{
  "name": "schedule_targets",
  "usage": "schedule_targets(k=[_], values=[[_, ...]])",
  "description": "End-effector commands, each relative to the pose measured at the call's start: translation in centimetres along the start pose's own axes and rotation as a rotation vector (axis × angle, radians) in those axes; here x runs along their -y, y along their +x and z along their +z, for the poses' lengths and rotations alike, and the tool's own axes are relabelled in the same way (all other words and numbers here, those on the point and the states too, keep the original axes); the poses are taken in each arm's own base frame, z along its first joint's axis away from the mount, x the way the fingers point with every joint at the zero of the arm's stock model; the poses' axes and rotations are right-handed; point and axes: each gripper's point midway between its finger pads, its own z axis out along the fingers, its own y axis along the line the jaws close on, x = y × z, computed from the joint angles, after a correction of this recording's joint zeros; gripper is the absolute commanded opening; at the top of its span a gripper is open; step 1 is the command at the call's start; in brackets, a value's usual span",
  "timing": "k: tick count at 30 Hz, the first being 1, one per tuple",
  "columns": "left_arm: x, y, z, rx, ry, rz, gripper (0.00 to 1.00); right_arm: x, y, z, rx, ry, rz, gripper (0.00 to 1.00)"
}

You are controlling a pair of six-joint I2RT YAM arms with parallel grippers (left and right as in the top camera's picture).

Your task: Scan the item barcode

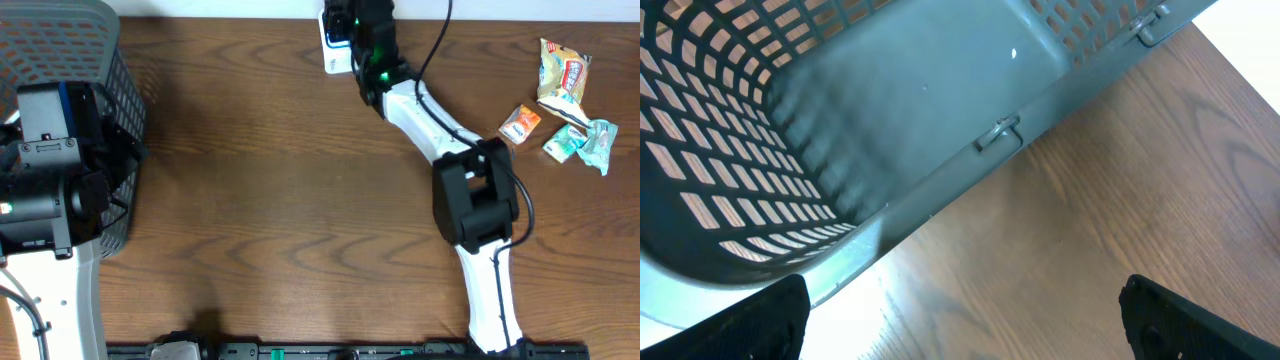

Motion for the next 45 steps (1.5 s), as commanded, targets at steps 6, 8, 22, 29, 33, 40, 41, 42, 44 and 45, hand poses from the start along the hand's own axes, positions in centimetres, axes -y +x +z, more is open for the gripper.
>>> schedule_targets(k=[6, 8, 22, 29, 33, 40, 41, 42, 44, 45], values=[[-0.3, 0.0, 0.2, 0.001, -0.016, -0.014, 0.98, 0.2, 1.7, 0.8, -0.011, 0.006, -0.016, 0.58], [-0.3, 0.0, 0.2, 0.001, -0.016, -0.014, 0.98, 0.1, 1.2, 0.6, 0.0, 0.004, -0.014, 0.59], [-0.3, 0.0, 0.2, 0.001, -0.016, -0.014, 0.98, -11.3, 5.2, -2.0, -0.137, -0.16, -0.101, 0.73], [-0.3, 0.0, 0.2, 0.001, -0.016, -0.014, 0.98, -13.5, 10.4, -2.0, -0.204, -0.157, -0.13, 0.77], [-0.3, 0.0, 0.2, 0.001, -0.016, -0.014, 0.98, -13.0, 14.0, -1.4, -0.257, -0.149, -0.144, 0.72], [-0.3, 0.0, 0.2, 0.001, -0.016, -0.014, 0.98, -12.1, 16.5, -1.3, -0.316, -0.134, -0.158, 0.61], [-0.3, 0.0, 0.2, 0.001, -0.016, -0.014, 0.98, -12.1, 16.6, -1.4, -0.322, -0.133, -0.159, 0.59], [-0.3, 0.0, 0.2, 0.001, -0.016, -0.014, 0.98, -12.0, 16.9, -1.5, -0.332, -0.131, -0.162, 0.56], [-0.3, 0.0, 0.2, 0.001, -0.016, -0.014, 0.98, -11.8, 17.3, -1.6, -0.352, -0.128, -0.167, 0.53], [-0.3, 0.0, 0.2, 0.001, -0.016, -0.014, 0.98, -11.7, 17.7, -1.8, -0.37, -0.126, -0.171, 0.51]])
